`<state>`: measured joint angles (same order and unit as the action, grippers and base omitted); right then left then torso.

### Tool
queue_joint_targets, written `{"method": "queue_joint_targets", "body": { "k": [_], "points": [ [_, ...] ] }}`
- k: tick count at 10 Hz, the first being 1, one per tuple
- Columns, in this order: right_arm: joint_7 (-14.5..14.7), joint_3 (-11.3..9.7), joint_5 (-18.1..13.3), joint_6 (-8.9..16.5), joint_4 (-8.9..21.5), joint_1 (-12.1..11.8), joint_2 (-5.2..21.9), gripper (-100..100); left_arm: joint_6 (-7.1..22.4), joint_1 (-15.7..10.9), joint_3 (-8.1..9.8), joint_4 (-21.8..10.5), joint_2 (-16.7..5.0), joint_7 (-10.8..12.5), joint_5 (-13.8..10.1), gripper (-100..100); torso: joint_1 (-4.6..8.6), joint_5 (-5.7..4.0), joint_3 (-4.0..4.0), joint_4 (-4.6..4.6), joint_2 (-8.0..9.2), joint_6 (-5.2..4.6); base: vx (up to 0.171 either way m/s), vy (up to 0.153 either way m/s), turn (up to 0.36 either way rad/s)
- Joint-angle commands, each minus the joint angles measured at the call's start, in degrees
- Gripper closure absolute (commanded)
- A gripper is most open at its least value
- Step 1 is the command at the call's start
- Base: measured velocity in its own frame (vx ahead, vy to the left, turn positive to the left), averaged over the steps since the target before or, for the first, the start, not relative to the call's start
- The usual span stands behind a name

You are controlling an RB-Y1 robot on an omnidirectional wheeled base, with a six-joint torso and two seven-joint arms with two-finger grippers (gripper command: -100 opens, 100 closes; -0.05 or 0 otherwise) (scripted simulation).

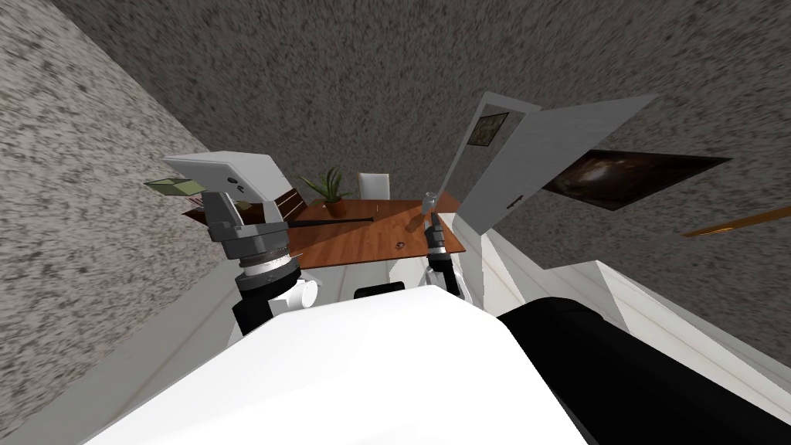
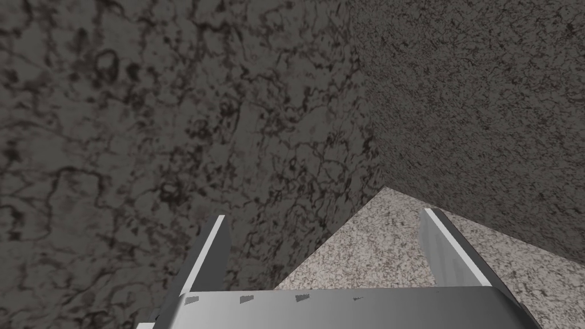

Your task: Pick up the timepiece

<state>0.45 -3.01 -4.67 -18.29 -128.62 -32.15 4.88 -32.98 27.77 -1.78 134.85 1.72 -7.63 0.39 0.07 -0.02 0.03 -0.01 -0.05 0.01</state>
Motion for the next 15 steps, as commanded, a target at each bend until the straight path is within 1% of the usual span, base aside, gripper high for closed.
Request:
{"method": "queue_joint_targets", "body": {
  "k": [1, 5, 9, 10, 14, 15],
  "points": [
    [-2.0, -0.3, 1.5, 1.7, 2.0, 1.1, 0.8, -100, 0.0, 0.0, 0.0, 0.0, 0.0, 0.0, 0.0, 0, 0.0, 0.0, 0.0, 0.0, 0.0, 0.0, 0.015, -0.023, -0.019],
    [-7.0, -0.3, 5.5, 5.9, 7.1, 4.3, 2.3, -100, 0.0, 0.0, 0.0, 0.0, 0.0, 0.0, 0.0, 0, -0.01, 0.0, 0.0, 0.0, 0.0, 0.0, 0.01, -0.014, -0.017],
    [-13.1, -0.3, 10.7, 11.2, 13.4, 8.4, 3.2, -100, 0.0, 0.0, 0.0, 0.0, 0.0, 0.0, 0.0, 0, 0.0, 0.0, 0.03, -0.01, -0.04, 0.0, 0.017, -0.016, -0.02],
    [-13.4, -0.3, 10.7, 11.2, 13.7, 8.4, 3.2, -100, 0.0, 0.0, 0.0, 0.0, 0.0, 0.0, 0.0, 0, 0.02, 0.0, 0.02, -0.01, -0.04, -0.01, 0.01, -0.013, -0.01],
    [-20.3, -0.3, 16.6, 17.2, 21.0, 13.2, 3.6, -100, 0.0, 0.0, 0.0, 0.0, 0.0, 0.0, 0.0, 0, 0.0, 0.0, 0.01, 0.0, -0.01, 0.0, 0.01, -0.015, -0.024],
    [-20.5, -0.3, 16.6, 17.3, 21.5, 13.2, 3.6, -100, 0.0, 0.0, 0.0, 0.0, 0.0, 0.0, 0.0, 0, 0.01, 0.0, 0.01, -0.01, -0.02, 0.0, 0.012, -0.011, -0.004]
  ]
}}
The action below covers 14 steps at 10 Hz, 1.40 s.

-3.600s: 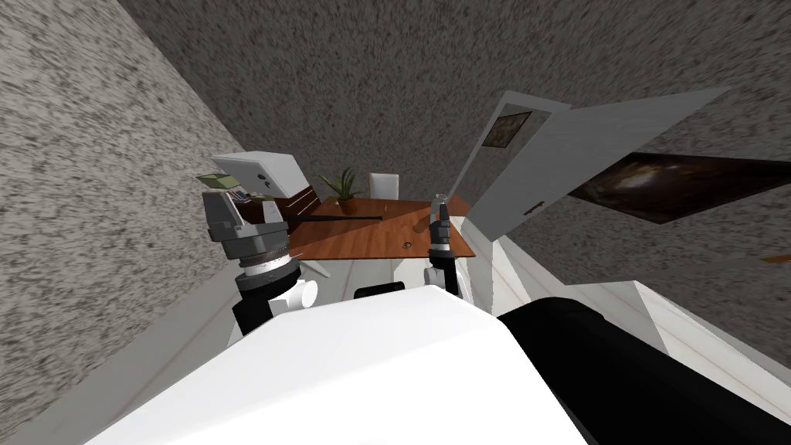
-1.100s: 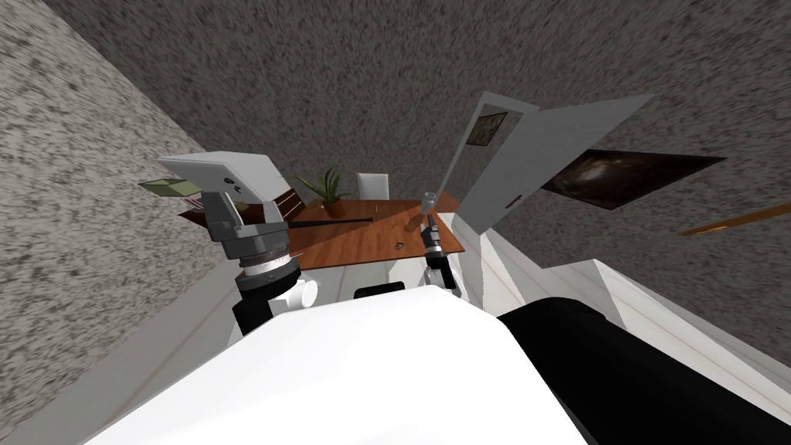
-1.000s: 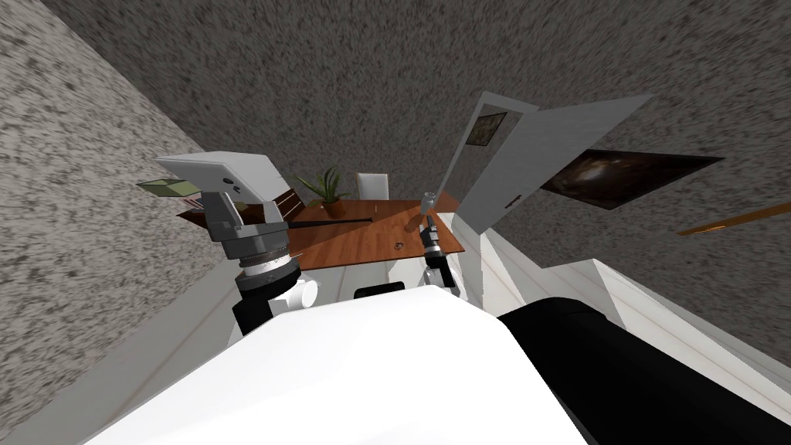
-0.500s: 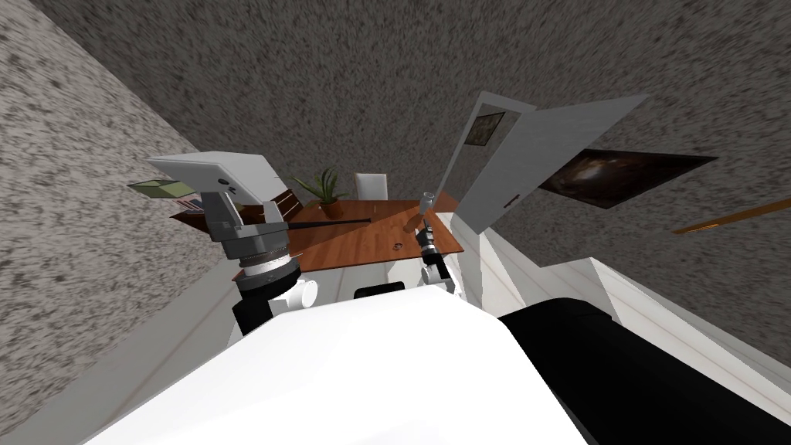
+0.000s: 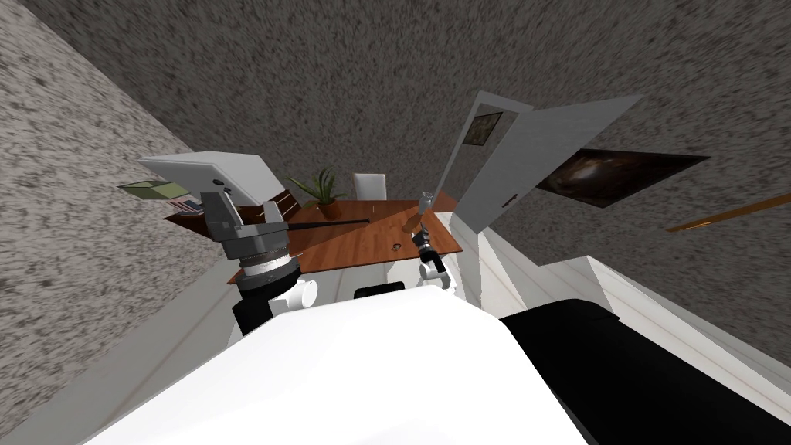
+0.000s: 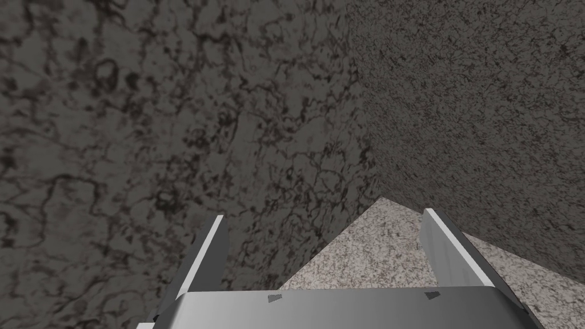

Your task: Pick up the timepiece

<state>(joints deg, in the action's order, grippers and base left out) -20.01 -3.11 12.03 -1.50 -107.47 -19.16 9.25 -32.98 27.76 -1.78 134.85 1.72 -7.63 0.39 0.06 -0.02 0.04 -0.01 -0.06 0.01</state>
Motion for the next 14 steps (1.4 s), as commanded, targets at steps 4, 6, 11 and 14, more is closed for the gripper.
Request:
{"method": "queue_joint_targets", "body": {
  "k": [4, 6, 11, 14],
  "points": [
    [-5.8, -0.2, 4.6, 5.4, 6.9, 4.2, -0.7, -100, 0.0, 0.0, 0.0, 0.0, 0.0, 0.0, 0.0, 0, -0.02, 0.01, -0.01, 0.0, 0.01, 0.0, 0.01, -0.012, -0.018],
    [-7.7, -0.2, 6.1, 7.0, 9.1, 5.5, -0.7, -100, 0.0, 0.0, 0.0, 0.0, 0.0, 0.0, 0.0, 0, 0.0, 0.0, 0.0, 0.0, 0.0, 0.0, 0.012, -0.015, -0.017],
    [-13.3, -0.2, 10.8, 11.9, 16.0, 9.6, -0.9, -100, 0.0, 0.0, 0.0, 0.0, 0.0, 0.0, 0.0, 0, 0.0, 0.0, -0.01, 0.0, 0.01, 0.0, 0.009, -0.012, -0.016],
    [-18.5, -0.2, 15.2, 16.6, 22.2, 13.6, -1.2, -100, 0.0, 0.0, 0.0, 0.0, 0.0, 0.0, 0.0, 0, -0.02, 0.01, -0.01, 0.0, 0.01, 0.0, 0.009, -0.014, -0.024]
  ]
}}
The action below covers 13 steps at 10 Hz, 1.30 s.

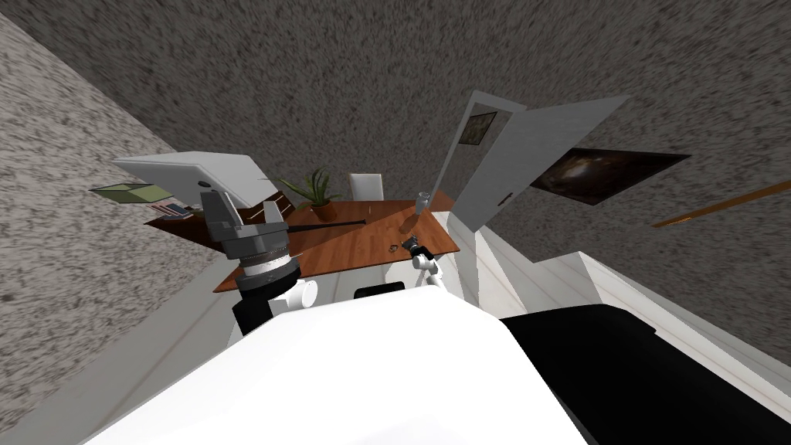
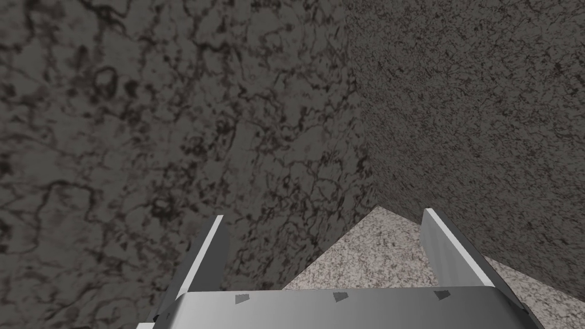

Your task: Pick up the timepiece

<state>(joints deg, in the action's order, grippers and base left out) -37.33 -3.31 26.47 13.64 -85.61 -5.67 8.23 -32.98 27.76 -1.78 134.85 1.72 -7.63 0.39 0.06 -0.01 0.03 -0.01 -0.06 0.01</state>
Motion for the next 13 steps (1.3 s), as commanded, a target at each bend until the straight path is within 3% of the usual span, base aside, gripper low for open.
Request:
{"method": "queue_joint_targets", "body": {
  "k": [1, 5, 9, 13],
  "points": [
    [-2.9, 0.0, 2.2, 2.9, 2.9, 1.4, -0.4, -100, 0.0, 0.0, 0.0, 0.0, 0.0, 0.0, 0.0, 0, 0.0, 0.0, 0.0, 0.0, 0.0, 0.0, 0.014, -0.016, -0.021],
    [-6.2, 0.0, 4.9, 5.7, 7.5, 3.9, -0.7, -100, 0.0, 0.0, 0.0, 0.0, 0.0, 0.0, 0.0, 0, -0.02, 0.01, -0.02, 0.01, 0.03, 0.0, 0.007, -0.011, -0.013],
    [-11.7, 0.1, 9.4, 10.5, 14.9, 7.9, -1.8, -100, 0.0, 0.0, 0.0, 0.0, 0.0, 0.0, 0.0, 0, -0.02, 0.01, -0.01, 0.0, 0.01, -0.01, 0.011, -0.012, -0.018],
    [-15.4, 0.1, 12.4, 13.9, 20.1, 10.6, -3.4, -100, 0.0, 0.0, 0.0, 0.0, 0.0, 0.0, 0.0, 0, -0.04, 0.01, -0.02, 0.01, 0.03, -0.01, 0.011, -0.01, -0.012]
  ]
}}
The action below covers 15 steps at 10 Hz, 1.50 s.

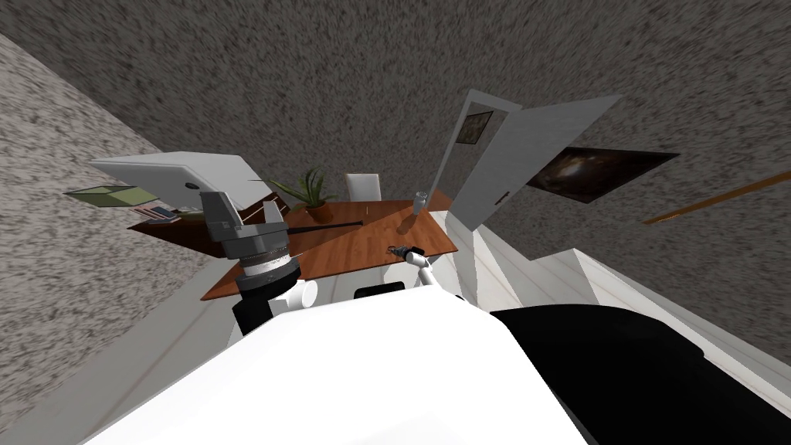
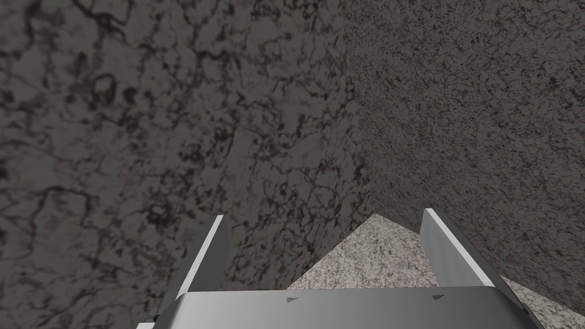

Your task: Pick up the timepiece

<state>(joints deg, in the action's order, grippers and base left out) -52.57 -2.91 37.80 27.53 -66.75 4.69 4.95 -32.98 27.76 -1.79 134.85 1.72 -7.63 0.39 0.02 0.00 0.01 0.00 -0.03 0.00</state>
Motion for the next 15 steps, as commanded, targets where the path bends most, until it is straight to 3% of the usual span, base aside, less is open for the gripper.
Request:
{"method": "queue_joint_targets", "body": {
  "k": [1, 3, 4, 5, 8, 11, 12, 13, 14, 15],
  "points": [
    [-0.8, -0.3, 1.6, 0.5, 2.1, 0.6, -0.5, -100, 0.0, 0.0, 0.0, 0.0, 0.0, 0.0, 0.0, 0, 0.0, 0.0, 0.0, 0.0, 0.0, 0.0, 0.011, -0.005, -0.008],
    [-0.9, -0.3, 1.9, 0.6, 2.7, 1.0, -0.5, -100, 0.0, 0.0, 0.0, 0.0, 0.0, 0.0, 0.0, 0, -0.01, 0.0, 0.0, 0.0, 0.0, 0.0, 0.005, -0.003, -0.003],
    [-0.9, -0.3, 2.0, 0.6, 2.9, 1.0, -0.5, 0, 0.0, 0.0, 0.0, 0.0, 0.0, 0.0, 0.0, 0, -0.01, 0.01, -0.01, 0.0, 0.02, -0.01, 0.0, 0.0, 0.0],
    [0.1, -0.3, 2.8, -0.7, 5.7, 2.9, -1.2, -100, 0.0, 0.0, 0.0, 0.0, 0.0, 0.0, 0.0, 0, -0.02, 0.01, -0.02, 0.01, 0.04, 0.0, -0.006, -0.019, -0.032],
    [2.1, -0.2, 4.2, -3.2, 10.7, 6.8, -2.6, -100, 0.0, 0.0, 0.0, 0.0, 0.0, 0.0, 0.0, 0, 0.11, -0.02, -0.04, 0.01, 0.07, -0.01, -0.01, -0.038, -0.03],
    [3.0, -0.2, 5.0, -4.5, 14.9, 8.7, -3.3, -100, 0.0, 0.0, 0.0, 0.0, 0.0, 0.0, 0.0, 0, 0.08, -0.01, -0.05, 0.02, 0.09, -0.01, -0.011, -0.026, -0.019],
    [4.0, -0.2, 5.7, -5.8, 16.6, 10.6, -4.1, -100, 0.0, 0.0, 0.0, 0.0, 0.0, 0.0, 0.0, 0, 0.06, -0.01, -0.04, 0.01, 0.08, -0.01, -0.005, -0.025, -0.028],
    [4.0, -0.2, 5.7, -5.8, 17.9, 10.6, -4.1, -100, 0.0, 0.0, 0.0, 0.0, 0.0, 0.0, 0.0, 0, 0.06, -0.01, -0.03, 0.02, 0.06, 0.0, -0.005, -0.022, -0.01],
    [5.0, -0.1, 6.5, -7.1, 19.7, 12.5, -4.8, -100, 0.0, 0.0, 0.0, 0.0, 0.0, 0.0, 0.0, 0, 0.05, -0.01, -0.04, 0.01, 0.07, -0.01, -0.004, -0.029, -0.034],
    [5.0, -0.1, 6.5, -7.1, 21.0, 12.5, -4.8, -100, 0.0, 0.0, 0.0, 0.0, 0.0, 0.0, 0.0, 0, 0.07, -0.01, -0.03, 0.02, 0.05, -0.01, -0.004, -0.024, -0.013]
  ]
}}
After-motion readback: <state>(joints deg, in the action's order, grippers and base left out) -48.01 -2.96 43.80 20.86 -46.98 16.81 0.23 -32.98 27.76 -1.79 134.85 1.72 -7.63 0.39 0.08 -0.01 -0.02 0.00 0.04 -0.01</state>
